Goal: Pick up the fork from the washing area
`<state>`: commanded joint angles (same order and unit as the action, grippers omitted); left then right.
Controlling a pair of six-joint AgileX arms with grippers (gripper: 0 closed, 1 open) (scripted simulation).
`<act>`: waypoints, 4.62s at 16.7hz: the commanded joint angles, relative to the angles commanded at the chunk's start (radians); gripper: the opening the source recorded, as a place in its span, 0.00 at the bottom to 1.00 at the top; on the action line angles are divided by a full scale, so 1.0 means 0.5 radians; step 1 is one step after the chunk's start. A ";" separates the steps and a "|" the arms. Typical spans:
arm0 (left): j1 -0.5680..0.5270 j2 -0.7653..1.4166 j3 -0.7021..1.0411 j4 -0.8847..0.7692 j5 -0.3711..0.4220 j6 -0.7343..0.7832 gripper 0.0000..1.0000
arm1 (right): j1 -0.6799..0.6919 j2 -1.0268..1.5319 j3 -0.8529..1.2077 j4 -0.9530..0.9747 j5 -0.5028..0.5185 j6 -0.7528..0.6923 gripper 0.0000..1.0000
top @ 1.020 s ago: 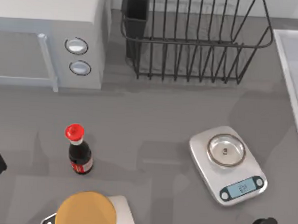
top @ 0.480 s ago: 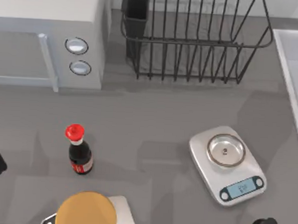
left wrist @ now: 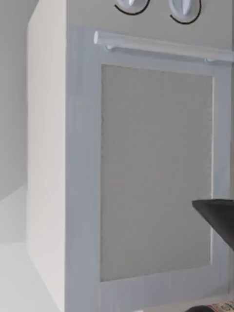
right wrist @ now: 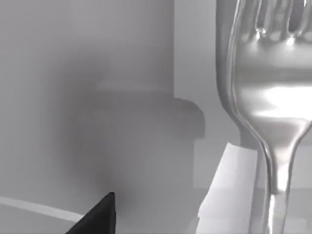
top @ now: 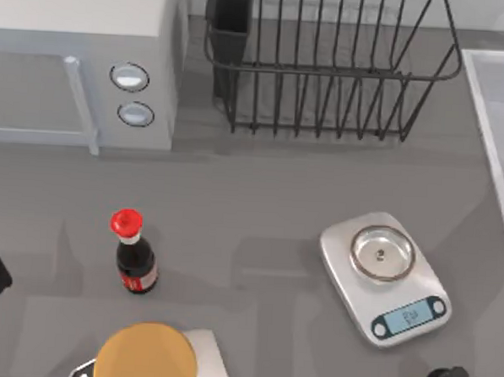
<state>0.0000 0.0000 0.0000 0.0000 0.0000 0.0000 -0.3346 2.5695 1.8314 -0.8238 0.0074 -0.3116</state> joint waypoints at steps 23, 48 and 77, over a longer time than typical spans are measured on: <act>0.000 0.000 0.000 0.000 0.000 0.000 1.00 | -0.001 0.037 -0.031 0.050 0.000 0.000 0.00; 0.000 0.000 0.000 0.000 0.000 0.000 1.00 | 0.145 -0.460 0.557 -0.971 -0.030 0.161 0.00; 0.000 0.000 0.000 0.000 0.000 0.000 1.00 | 1.275 -1.030 -0.607 -0.452 -0.058 1.326 0.00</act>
<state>0.0000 0.0000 0.0000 0.0000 0.0000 0.0000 0.3031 2.0543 1.5277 -1.0499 -0.0216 0.3513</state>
